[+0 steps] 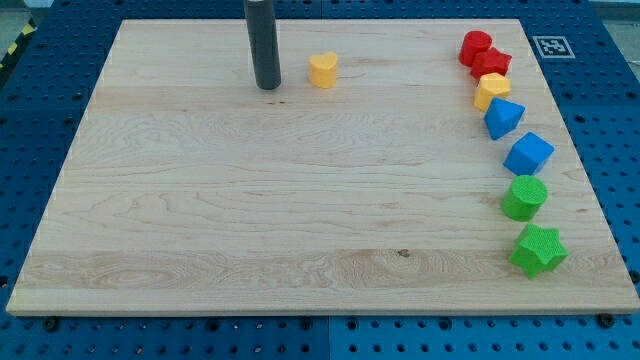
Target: Push the yellow heart to the top right side of the board
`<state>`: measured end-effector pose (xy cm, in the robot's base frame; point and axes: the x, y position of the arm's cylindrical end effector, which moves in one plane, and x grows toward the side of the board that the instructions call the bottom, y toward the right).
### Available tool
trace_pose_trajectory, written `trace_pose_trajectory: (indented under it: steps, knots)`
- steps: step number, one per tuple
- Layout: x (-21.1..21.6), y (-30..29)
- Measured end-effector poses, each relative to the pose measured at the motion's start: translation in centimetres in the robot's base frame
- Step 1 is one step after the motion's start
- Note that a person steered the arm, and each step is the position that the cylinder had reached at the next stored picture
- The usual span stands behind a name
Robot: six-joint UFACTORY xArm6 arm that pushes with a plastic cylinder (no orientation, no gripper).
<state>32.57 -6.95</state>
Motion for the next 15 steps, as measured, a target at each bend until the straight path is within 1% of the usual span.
trace_pose_trajectory:
  steps: [2, 4, 5, 6, 8, 9, 11, 12, 13, 14, 15]
  knots:
    - [-2.7, 6.0]
    - [0.8, 8.2]
    - [0.7, 10.2]
    - [-1.0, 13.2]
    - [-3.9, 13.1]
    - [-4.2, 12.9]
    - [-6.5, 10.7]
    - [-6.5, 8.1]
    - [-7.7, 6.6]
    - [-9.3, 7.6]
    - [-10.3, 10.5]
